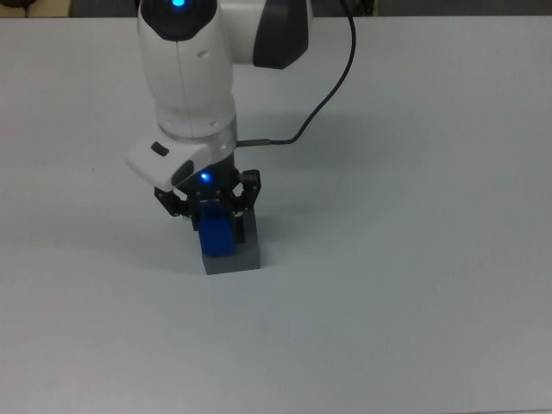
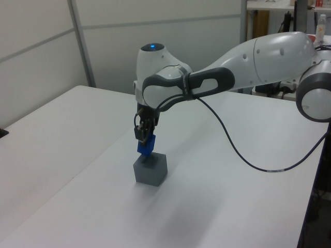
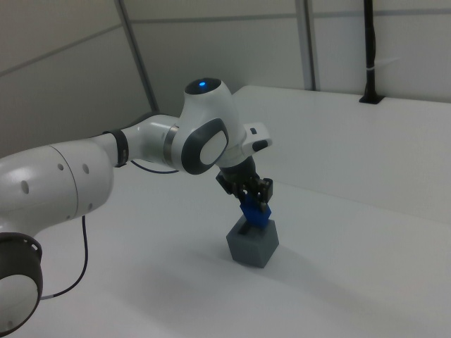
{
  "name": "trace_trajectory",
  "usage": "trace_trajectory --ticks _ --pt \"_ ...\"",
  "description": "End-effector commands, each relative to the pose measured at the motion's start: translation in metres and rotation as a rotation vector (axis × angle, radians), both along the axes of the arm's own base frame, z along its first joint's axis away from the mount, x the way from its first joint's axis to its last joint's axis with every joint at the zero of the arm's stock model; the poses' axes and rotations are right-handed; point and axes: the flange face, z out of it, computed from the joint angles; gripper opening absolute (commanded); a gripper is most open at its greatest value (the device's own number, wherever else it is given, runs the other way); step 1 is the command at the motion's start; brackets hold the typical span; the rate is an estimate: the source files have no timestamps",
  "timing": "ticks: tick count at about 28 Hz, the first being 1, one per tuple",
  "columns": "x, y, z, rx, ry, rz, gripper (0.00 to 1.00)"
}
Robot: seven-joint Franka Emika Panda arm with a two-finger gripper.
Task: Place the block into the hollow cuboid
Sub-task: 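Lower the blue block into the opening of the grey cube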
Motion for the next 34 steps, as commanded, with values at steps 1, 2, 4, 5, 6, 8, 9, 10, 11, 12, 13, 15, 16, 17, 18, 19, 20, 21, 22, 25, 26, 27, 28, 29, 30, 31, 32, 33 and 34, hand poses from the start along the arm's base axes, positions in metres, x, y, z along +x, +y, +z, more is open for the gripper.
trace_trajectory --ticks 1,2,4,5,6,8,9,10,11,12,13,15,16,17,18,19,20,21,22,25,26,27,28,29,30,31,32,33,34 --pt "0.0 0.012 -0.005 0.009 0.008 0.061 0.01" --pt "0.0 0.016 -0.006 0.009 0.009 0.065 0.01" --pt "-0.002 0.02 -0.012 0.007 0.021 0.073 0.01" --pt "-0.002 0.021 -0.012 0.008 0.023 0.075 0.01" --pt "-0.002 0.021 -0.012 0.007 0.025 0.075 0.01" --pt "-0.003 0.021 -0.012 0.007 0.031 0.074 0.01" --pt "-0.005 0.022 -0.013 0.007 0.048 0.076 0.01" --pt "-0.006 0.022 -0.013 0.007 0.057 0.078 0.01" --pt "-0.007 0.022 -0.013 0.006 0.064 0.078 0.01" --pt "-0.008 0.022 -0.013 0.006 0.074 0.078 0.01" --pt "-0.009 0.022 -0.013 0.006 0.083 0.079 0.01" --pt "-0.014 0.021 -0.014 0.006 0.124 0.08 0.01" --pt "-0.017 0.02 -0.013 0.004 0.143 0.079 0.01" --pt "-0.019 0.02 -0.013 0.004 0.161 0.08 0.01" --pt "-0.022 0.02 -0.013 0.004 0.176 0.08 0.01" --pt "-0.024 0.018 -0.011 0.003 0.187 0.079 0.01" --pt "-0.027 0.015 -0.009 0.002 0.205 0.075 0.01" --pt "-0.028 0.015 -0.007 0.001 0.209 0.072 0.01" --pt "-0.028 0.013 -0.006 0.001 0.207 0.069 0.01" --pt "-0.027 0.009 -0.006 0.001 0.203 0.065 0.01" --pt "-0.026 0.008 -0.007 0.0 0.201 0.064 0.01" --pt "-0.026 0.008 -0.007 0.001 0.198 0.063 0.01" --pt "-0.026 0.008 -0.007 0.0 0.198 0.063 0.01" --pt "-0.026 0.008 -0.007 0.0 0.198 0.063 0.01" --pt "-0.026 0.008 -0.007 0.0 0.198 0.063 0.01" --pt "-0.026 0.007 -0.008 -0.001 0.198 0.062 0.01" --pt "-0.025 0.005 -0.007 -0.009 0.197 0.061 0.01" --pt "-0.025 0.004 -0.007 -0.012 0.197 0.063 0.01" --pt "-0.025 0.004 -0.007 -0.015 0.197 0.064 0.01"
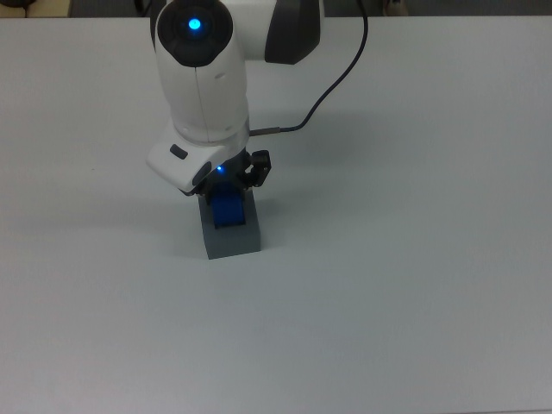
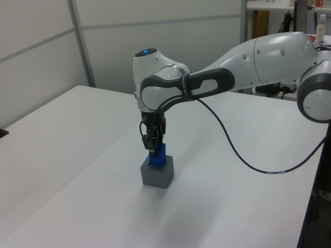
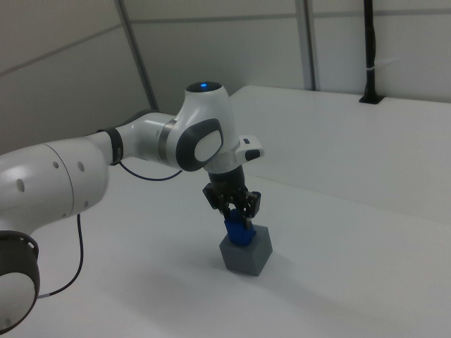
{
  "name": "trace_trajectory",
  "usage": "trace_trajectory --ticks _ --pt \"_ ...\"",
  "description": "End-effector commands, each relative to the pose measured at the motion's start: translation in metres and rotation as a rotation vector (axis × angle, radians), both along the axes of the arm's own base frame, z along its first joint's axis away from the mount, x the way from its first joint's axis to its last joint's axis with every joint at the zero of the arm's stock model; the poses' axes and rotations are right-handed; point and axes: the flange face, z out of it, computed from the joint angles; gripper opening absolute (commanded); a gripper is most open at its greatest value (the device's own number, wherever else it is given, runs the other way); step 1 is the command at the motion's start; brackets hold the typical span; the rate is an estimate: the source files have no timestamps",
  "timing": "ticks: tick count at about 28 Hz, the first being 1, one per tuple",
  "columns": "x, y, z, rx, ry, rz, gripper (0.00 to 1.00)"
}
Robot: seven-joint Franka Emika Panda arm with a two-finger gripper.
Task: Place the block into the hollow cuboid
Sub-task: 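Lower the blue block into the opening of the grey cube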
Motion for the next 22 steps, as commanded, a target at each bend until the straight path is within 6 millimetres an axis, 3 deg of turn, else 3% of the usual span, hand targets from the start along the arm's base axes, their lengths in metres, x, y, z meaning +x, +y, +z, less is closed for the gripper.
trace_trajectory --ticks 1,10,22 --pt "-0.005 -0.006 0.006 -0.009 0.008 0.02 0.01" --pt "0.002 -0.005 -0.009 -0.057 -0.004 0.046 0.02" --pt "0.004 0.009 -0.011 -0.055 -0.021 0.101 0.02"
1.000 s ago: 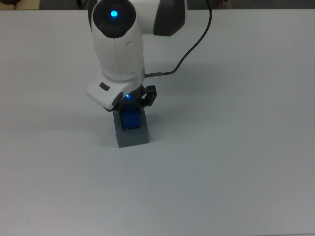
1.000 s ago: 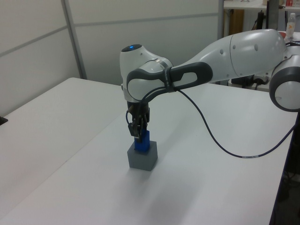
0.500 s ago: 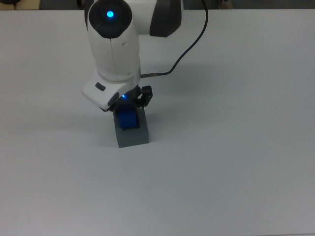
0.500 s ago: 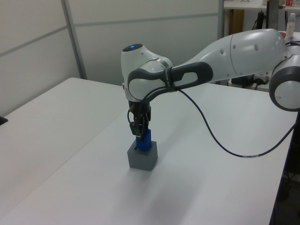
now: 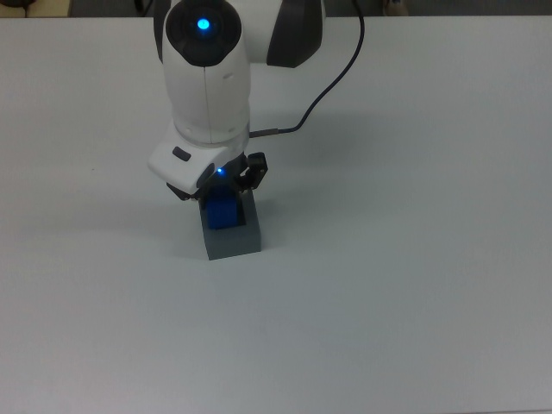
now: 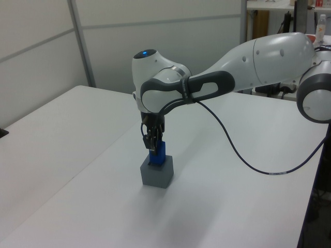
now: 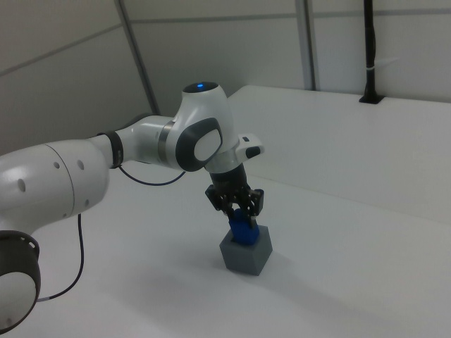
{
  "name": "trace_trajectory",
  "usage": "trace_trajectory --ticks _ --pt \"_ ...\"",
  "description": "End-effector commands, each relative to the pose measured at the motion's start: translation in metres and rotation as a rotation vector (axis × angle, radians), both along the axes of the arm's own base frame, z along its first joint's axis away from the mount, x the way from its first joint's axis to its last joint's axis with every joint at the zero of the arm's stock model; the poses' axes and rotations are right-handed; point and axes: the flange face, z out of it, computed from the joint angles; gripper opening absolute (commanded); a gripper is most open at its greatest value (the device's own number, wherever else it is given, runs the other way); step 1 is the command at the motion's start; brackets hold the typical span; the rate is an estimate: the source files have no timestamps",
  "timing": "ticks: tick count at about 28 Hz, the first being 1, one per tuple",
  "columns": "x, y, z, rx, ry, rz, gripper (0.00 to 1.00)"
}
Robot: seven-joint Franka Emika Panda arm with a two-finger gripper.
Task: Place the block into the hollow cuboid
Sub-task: 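Lower the blue block into the opening of the grey cube, then open the gripper to release the blue block inside the cube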
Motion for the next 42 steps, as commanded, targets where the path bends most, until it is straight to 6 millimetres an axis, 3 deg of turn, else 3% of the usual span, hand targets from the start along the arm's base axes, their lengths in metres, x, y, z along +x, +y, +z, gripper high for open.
trace_trajectory --ticks 1,31,38,42 --pt "-0.001 0.009 -0.012 -0.004 0.008 0.042 0.02" --pt "-0.01 0.028 -0.012 0.08 0.053 0.017 0.04" --pt "-0.014 0.026 -0.01 0.079 0.073 0.008 0.14" --pt "-0.015 0.027 -0.011 0.079 0.079 -0.018 0.3"
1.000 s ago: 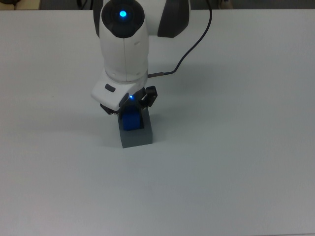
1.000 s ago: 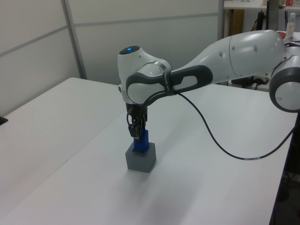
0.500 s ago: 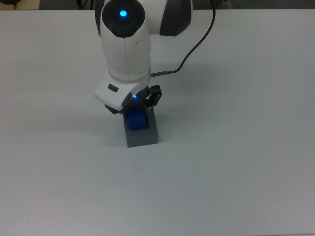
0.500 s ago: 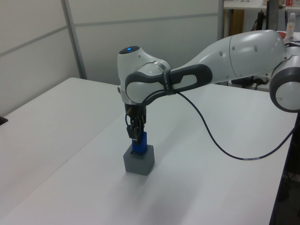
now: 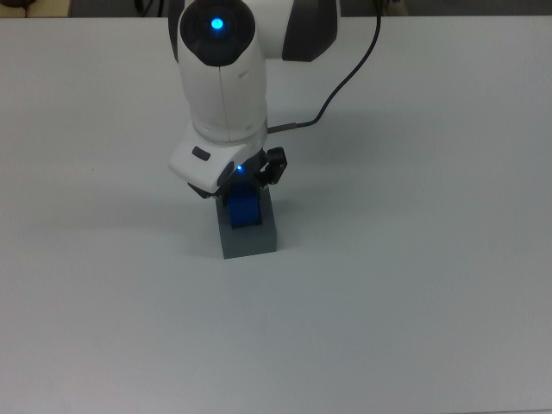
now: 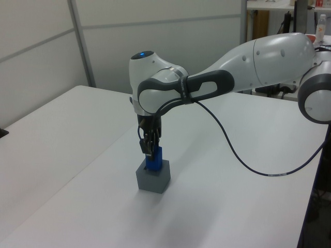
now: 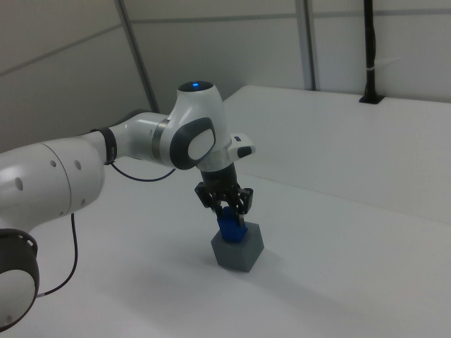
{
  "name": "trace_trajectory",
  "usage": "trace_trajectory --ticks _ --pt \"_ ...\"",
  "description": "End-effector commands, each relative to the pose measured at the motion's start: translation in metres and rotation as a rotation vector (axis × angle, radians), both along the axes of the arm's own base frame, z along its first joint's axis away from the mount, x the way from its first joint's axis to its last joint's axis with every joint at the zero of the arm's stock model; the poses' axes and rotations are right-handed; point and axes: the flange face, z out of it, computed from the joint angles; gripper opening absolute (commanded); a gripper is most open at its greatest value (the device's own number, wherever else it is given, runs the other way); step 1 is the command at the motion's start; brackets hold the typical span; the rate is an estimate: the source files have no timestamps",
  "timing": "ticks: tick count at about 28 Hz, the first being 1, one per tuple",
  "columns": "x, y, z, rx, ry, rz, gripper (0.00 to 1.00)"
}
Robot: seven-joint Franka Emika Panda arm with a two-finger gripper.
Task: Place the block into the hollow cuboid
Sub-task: 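Open the gripper to release the blue block inside the cube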
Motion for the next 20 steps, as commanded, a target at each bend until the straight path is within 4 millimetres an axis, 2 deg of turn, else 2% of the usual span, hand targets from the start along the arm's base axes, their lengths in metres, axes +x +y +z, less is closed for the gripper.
trace_trajectory --ticks 1,3,20 --pt "-0.011 0.005 -0.012 0.02 0.061 -0.048 0.39" --pt "-0.01 0.005 -0.013 0.02 0.06 -0.06 0.51" --pt "0.002 0.005 -0.012 0.028 -0.033 -0.062 0.5"
